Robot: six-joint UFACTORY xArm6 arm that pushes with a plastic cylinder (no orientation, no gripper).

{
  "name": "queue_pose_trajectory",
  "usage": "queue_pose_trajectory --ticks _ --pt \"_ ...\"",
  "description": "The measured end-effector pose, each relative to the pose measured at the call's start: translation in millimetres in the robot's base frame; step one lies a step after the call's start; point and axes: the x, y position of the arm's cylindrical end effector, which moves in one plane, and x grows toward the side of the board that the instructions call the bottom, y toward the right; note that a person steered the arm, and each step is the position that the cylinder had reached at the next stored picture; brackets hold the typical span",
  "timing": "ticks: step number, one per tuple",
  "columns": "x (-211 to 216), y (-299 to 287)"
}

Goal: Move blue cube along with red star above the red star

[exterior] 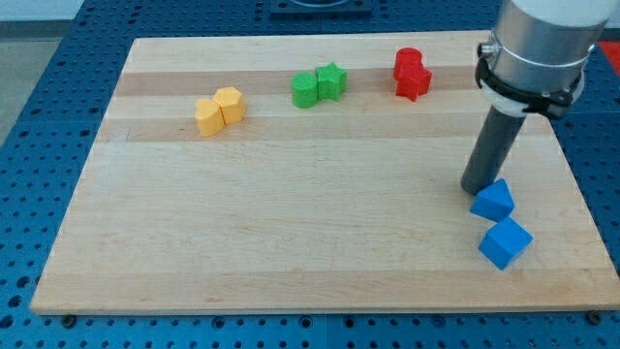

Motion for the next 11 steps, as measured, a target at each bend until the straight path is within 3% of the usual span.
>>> queue_pose_trajectory --ticks 2,4,6,11 --pt "11 0" --pt "-14 -26" --pt "54 -30" --pt "70 -5"
